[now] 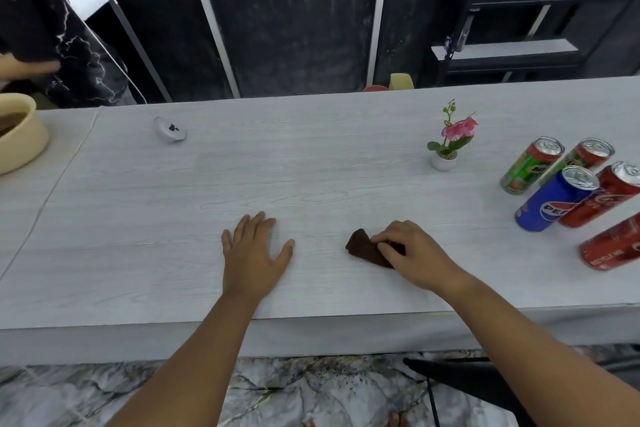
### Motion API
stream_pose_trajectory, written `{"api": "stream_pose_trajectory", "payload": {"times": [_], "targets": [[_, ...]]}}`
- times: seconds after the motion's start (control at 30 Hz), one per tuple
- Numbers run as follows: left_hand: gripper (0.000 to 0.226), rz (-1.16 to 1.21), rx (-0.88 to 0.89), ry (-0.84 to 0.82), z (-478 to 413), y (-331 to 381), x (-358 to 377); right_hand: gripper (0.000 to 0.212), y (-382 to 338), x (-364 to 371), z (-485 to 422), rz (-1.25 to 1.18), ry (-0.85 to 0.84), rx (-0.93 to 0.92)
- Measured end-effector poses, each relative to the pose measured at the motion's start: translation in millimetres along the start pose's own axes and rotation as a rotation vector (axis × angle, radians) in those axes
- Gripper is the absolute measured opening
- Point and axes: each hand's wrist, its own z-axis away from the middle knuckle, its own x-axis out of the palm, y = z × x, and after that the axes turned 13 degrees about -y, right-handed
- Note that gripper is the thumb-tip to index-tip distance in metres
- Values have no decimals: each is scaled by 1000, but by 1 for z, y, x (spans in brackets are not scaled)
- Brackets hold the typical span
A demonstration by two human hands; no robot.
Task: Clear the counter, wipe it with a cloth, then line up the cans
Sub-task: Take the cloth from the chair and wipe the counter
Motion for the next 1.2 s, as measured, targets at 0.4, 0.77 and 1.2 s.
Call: {"api": "stream_pose_trajectory", "payload": {"times": [0.4,0.77,1.2], "targets": [[75,359,248,-440,0,109,7,54,31,0,45,2,60,167],[20,502,277,-529,17,147,15,21,22,14,106,-379,322,258],[29,474,668,-940,95,363,109,29,74,37,347,-866,955,532]]}}
